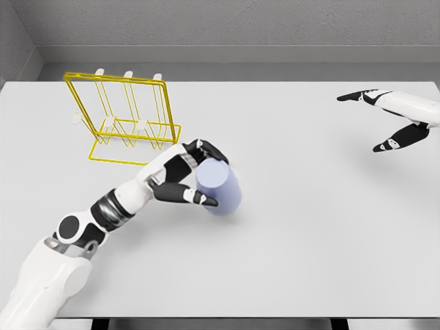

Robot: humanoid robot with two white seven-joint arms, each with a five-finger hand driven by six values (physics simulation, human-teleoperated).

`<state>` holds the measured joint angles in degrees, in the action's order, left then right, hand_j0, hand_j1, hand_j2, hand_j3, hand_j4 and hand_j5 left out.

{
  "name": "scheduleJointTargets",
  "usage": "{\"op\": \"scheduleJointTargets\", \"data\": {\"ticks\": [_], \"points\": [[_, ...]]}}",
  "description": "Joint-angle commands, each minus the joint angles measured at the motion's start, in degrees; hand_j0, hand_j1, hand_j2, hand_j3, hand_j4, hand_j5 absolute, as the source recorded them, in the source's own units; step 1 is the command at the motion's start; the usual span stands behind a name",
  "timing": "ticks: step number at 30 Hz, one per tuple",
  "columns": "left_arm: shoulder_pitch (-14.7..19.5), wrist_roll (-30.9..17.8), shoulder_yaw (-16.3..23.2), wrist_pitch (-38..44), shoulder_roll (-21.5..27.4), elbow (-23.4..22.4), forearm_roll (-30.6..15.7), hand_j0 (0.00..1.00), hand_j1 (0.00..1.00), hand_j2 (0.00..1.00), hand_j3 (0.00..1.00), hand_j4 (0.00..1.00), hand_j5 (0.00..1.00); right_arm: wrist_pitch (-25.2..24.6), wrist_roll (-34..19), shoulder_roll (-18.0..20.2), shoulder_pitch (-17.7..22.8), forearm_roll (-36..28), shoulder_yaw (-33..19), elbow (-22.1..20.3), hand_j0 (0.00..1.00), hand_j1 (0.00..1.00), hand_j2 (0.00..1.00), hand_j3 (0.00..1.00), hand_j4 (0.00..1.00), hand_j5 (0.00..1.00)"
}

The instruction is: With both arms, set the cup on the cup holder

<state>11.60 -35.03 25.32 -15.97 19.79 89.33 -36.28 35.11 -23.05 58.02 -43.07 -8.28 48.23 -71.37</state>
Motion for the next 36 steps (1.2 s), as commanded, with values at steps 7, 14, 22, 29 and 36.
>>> {"op": "scheduleJointTargets", "data": {"ticks": [7,14,22,29,36], "points": [[0.0,0.03,-2.65,0.06,6.13,6.12,-4.76,0.35,0.35,0.35,0.35,0.35,0.35,-0.11,0.03,0.07,0.0,-0.42,-0.07,-0.96,1.0,1.0,1.0,1.0,1.0,1.0],[0.26,0.03,-5.55,0.06,10.17,7.96,-8.1,0.35,0.35,0.35,0.35,0.35,0.35,-0.11,0.03,0.07,0.0,-0.42,-0.07,-0.96,1.0,1.0,1.0,1.0,1.0,1.0],[3.6,0.03,-6.43,0.06,13.43,7.96,-11.09,0.35,0.35,0.35,0.35,0.35,0.35,-0.11,0.03,0.07,0.0,-0.42,-0.07,-1.05,1.0,1.0,1.0,1.0,1.0,1.0],[6.68,0.03,-6.52,1.03,14.57,7.0,-11.44,0.35,0.35,0.35,0.35,0.35,0.35,-0.11,0.03,-0.01,0.0,-0.42,-0.07,-1.05,1.0,1.0,1.0,1.0,1.0,1.0],[8.79,0.03,-8.54,3.14,14.57,3.57,-11.79,0.34,0.34,0.34,0.34,0.34,0.34,-0.11,0.03,-0.01,0.0,-0.42,-0.07,-1.05,1.0,1.0,1.0,1.0,1.0,1.0]]}}
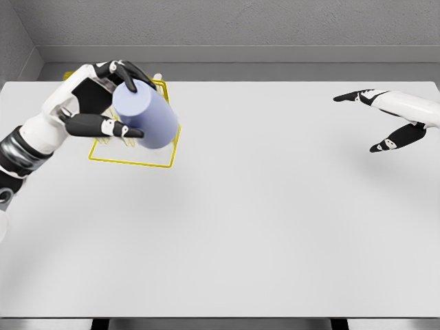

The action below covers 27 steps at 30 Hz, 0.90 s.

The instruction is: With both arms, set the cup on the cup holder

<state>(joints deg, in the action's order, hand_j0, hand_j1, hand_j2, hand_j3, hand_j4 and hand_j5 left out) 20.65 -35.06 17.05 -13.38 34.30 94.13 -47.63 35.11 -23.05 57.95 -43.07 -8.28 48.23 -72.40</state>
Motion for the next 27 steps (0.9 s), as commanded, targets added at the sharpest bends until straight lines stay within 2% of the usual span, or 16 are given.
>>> {"op": "scheduleJointTargets", "data": {"ticks": [1,6,15,21,27], "points": [[0.17,0.06,-0.35,1.16,0.07,-1.76,-0.45,0.34,0.34,0.34,0.34,0.34,0.34,-0.11,0.03,0.06,0.0,-0.42,-0.07,-0.02,1.0,1.0,1.0,1.0,1.0,1.0],[2.02,0.06,-0.26,1.95,0.07,-3.69,-0.36,0.34,0.34,0.34,0.34,0.34,0.34,-0.11,0.03,0.06,0.0,-0.42,-0.07,-0.02,1.0,1.0,1.0,1.0,1.0,1.0],[2.2,0.06,-0.35,2.83,1.39,-4.05,-0.45,0.34,0.34,0.34,0.34,0.34,0.34,-0.11,0.03,0.06,0.0,-0.42,-0.07,-0.02,1.0,1.0,1.0,1.0,1.0,1.0],[2.29,0.06,-2.99,4.86,1.47,-4.05,-0.45,0.34,0.34,0.34,0.34,0.34,0.34,-0.11,0.03,-0.03,0.0,-0.42,-0.07,-0.02,1.0,1.0,1.0,1.0,1.0,1.0],[3.87,0.06,-2.99,6.26,1.39,-5.45,-0.27,0.35,0.35,0.35,0.35,0.35,0.35,-0.11,0.03,-0.2,0.0,-0.42,0.11,-0.02,1.0,1.0,1.0,1.0,1.0,1.0]]}}
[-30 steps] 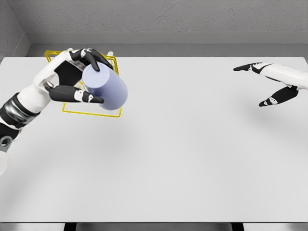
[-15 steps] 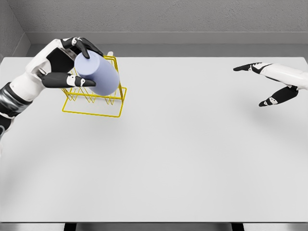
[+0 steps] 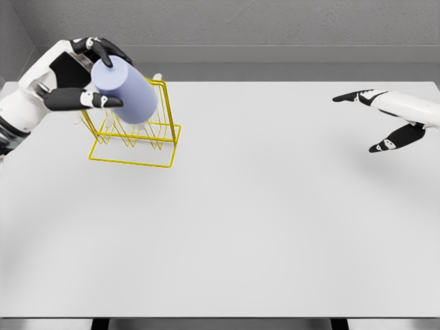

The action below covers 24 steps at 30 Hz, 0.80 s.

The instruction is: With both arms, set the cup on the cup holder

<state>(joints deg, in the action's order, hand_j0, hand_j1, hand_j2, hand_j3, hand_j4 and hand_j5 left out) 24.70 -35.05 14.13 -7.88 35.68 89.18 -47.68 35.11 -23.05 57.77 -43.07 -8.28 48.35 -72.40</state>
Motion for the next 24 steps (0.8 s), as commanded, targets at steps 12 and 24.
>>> {"op": "scheduleJointTargets", "data": {"ticks": [12,24], "points": [[0.18,0.05,0.02,1.37,0.09,-1.73,0.57,0.34,0.34,0.34,0.34,0.34,0.34,-0.11,0.03,-0.03,0.0,-0.42,-0.01,-0.02,1.0,1.0,1.0,1.0,1.0,1.0],[-0.79,0.05,0.73,1.9,-1.75,-2.08,1.89,0.35,0.35,0.35,0.35,0.35,0.35,-0.11,0.03,-0.03,0.0,-0.42,-0.01,-0.02,1.0,1.0,1.0,1.0,1.0,1.0]]}}
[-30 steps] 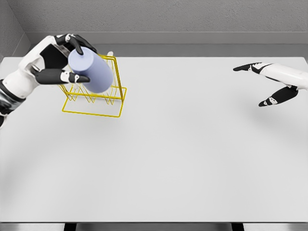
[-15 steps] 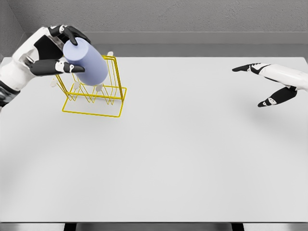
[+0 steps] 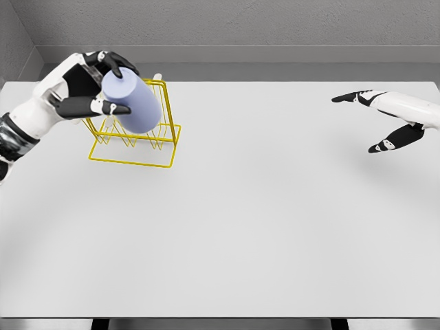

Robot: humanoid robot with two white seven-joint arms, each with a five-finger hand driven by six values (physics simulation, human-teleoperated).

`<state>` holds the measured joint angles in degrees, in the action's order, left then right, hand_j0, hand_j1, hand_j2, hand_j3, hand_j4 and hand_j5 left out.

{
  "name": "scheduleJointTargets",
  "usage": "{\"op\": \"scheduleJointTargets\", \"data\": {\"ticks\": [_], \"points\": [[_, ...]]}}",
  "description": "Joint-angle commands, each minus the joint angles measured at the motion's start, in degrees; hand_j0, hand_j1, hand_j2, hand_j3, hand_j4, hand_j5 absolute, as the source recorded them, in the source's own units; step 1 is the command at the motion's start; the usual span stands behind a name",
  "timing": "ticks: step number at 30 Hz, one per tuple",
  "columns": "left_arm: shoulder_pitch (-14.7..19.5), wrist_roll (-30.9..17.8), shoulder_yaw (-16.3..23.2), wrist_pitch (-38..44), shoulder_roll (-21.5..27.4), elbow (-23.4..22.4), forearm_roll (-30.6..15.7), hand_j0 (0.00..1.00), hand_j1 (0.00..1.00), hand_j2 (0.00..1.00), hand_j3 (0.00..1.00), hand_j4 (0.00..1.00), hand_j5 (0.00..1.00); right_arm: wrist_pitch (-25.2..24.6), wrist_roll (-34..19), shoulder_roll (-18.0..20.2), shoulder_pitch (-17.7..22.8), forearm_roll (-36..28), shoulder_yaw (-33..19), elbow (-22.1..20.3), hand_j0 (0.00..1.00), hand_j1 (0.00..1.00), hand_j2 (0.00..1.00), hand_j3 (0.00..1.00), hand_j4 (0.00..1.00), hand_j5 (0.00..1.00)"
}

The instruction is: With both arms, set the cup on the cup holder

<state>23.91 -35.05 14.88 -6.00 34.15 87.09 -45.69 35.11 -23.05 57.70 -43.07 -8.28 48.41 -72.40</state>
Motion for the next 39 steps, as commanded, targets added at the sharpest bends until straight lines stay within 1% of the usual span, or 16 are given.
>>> {"op": "scheduleJointTargets", "data": {"ticks": [1,5,6,7,10,12,23,24,25,27,29,32,34,35,37,39], "points": [[-0.17,0.05,0.06,0.11,-0.22,0.01,-0.1,0.35,0.35,0.35,0.35,0.35,0.35,-0.11,0.03,0.05,0.0,-0.42,-0.07,-0.02,1.0,1.0,1.0,1.0,1.0,1.0],[-0.26,0.05,-0.03,0.73,-0.13,0.01,-0.1,0.35,0.35,0.35,0.35,0.35,0.35,-0.11,0.03,0.05,0.0,-0.42,-0.07,-0.02,1.0,1.0,1.0,1.0,1.0,1.0],[-0.26,0.05,-0.03,0.73,-0.05,0.01,-0.1,0.38,0.38,0.38,0.38,0.38,0.38,-0.11,0.03,0.05,0.0,-0.42,-0.07,-0.02,1.0,1.0,1.0,1.0,1.0,1.0],[-0.26,0.05,-0.03,0.73,0.04,0.01,-0.1,0.5,0.5,0.5,0.5,0.5,0.5,-0.11,0.03,0.05,0.0,-0.42,-0.07,-0.02,1.0,1.0,1.0,1.0,1.0,1.0],[-0.26,0.05,-0.11,0.73,0.22,0.01,0.78,0.79,0.79,0.79,0.79,0.79,0.79,-0.11,0.03,0.05,0.0,-0.42,-0.07,-0.02,1.0,1.0,1.0,1.0,1.0,1.0],[-0.26,0.05,-0.11,0.73,0.3,0.01,0.95,0.88,0.88,0.88,0.88,0.88,0.88,-0.11,0.03,-0.22,0.0,-0.42,0.02,-0.11,1.0,1.0,1.0,1.0,1.0,1.0],[-0.44,0.05,-0.11,0.64,0.39,0.19,0.6,0.89,0.89,0.89,0.89,0.89,0.89,-0.11,0.03,-0.22,0.0,-0.42,0.02,-0.28,1.0,1.0,1.0,1.0,1.0,1.0],[-0.7,0.05,-0.11,0.64,0.39,0.62,0.43,0.91,0.91,0.91,0.91,0.91,0.91,-0.11,0.03,-0.22,0.0,-0.42,0.02,-0.28,1.0,1.0,1.0,1.0,1.0,1.0],[-0.7,0.05,-0.11,0.64,0.39,0.97,0.08,0.96,0.96,0.96,0.96,0.96,0.96,-0.11,0.03,-0.13,0.0,-0.42,0.02,-0.37,1.0,1.0,1.0,1.0,1.0,1.0],[-1.05,0.05,-0.55,0.47,1.36,2.47,-0.28,1.0,1.0,1.0,1.0,1.0,1.0,-0.11,0.03,-0.22,0.0,-0.42,0.02,-0.37,1.0,1.0,1.0,1.0,1.0,1.0],[-3.25,0.05,-0.73,0.29,4.78,4.67,-2.21,1.0,1.0,1.0,1.0,1.0,1.0,-0.11,0.03,-0.13,0.0,-0.42,0.02,-0.37,1.0,1.0,1.0,1.0,1.0,1.0],[-8.52,0.05,-4.77,-0.06,6.98,8.36,-3.97,1.0,1.0,1.0,1.0,1.0,1.0,-0.11,0.03,-0.13,0.0,-0.42,0.02,-0.37,1.0,1.0,1.0,1.0,1.0,1.0],[-10.72,0.05,-6.09,-0.06,8.74,9.94,-4.06,1.0,1.0,1.0,1.0,1.0,1.0,-0.11,0.03,-0.22,0.0,-0.42,0.02,-0.37,1.0,1.0,1.0,1.0,1.0,1.0],[-12.3,0.05,-7.14,-0.06,8.83,10.91,-4.32,1.0,1.0,1.0,1.0,1.0,1.0,-0.11,0.03,-0.13,0.0,-0.42,0.02,-0.37,1.0,1.0,1.0,1.0,1.0,1.0],[-13.8,0.05,-7.23,-0.06,10.15,12.05,-4.41,1.0,1.0,1.0,1.0,1.0,1.0,-0.11,0.03,-0.13,0.0,-0.42,0.02,-0.37,1.0,1.0,1.0,1.0,1.0,1.0],[-15.56,0.05,-7.14,-0.06,10.15,12.66,-4.58,1.0,1.0,1.0,1.0,1.0,1.0,-0.11,0.03,-0.13,0.0,-0.42,0.02,-0.37,1.0,1.0,1.0,1.0,1.0,1.0]]}}
